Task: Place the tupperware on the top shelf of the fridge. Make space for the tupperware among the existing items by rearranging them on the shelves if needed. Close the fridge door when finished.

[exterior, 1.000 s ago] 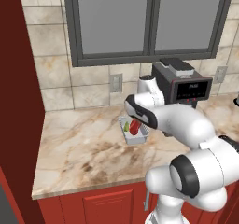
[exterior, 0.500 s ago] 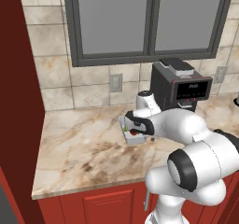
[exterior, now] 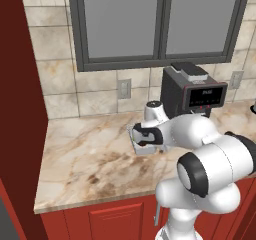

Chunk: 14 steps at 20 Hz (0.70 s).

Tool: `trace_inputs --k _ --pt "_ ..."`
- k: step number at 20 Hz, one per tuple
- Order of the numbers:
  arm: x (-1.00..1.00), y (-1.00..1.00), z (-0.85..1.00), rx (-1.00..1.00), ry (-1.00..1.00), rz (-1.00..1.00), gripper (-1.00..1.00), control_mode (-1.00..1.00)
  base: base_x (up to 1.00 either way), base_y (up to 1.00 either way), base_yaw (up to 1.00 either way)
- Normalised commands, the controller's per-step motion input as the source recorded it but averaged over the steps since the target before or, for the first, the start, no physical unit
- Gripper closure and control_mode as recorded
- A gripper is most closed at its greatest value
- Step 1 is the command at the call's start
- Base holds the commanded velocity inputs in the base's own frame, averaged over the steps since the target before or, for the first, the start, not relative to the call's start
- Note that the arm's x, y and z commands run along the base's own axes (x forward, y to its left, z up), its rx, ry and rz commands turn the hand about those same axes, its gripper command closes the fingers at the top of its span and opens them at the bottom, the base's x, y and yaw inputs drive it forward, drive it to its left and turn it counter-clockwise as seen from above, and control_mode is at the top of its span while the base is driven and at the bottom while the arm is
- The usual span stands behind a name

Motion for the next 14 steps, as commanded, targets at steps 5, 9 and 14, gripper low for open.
trace_inputs --k 5,9,14 --pt "0.01 0.02 -0.39 0.0 -0.05 -0.02 -1.0 -1.0 0.0 0.0 0.0" --pt "0.04 0.03 -0.33 0.0 -0.05 -0.02 -1.0 -1.0 0.0 0.0 0.0" --pt "0.04 0.02 -0.22 0.0 -0.06 -0.01 1.0 -1.0 0.0 0.0 0.0"
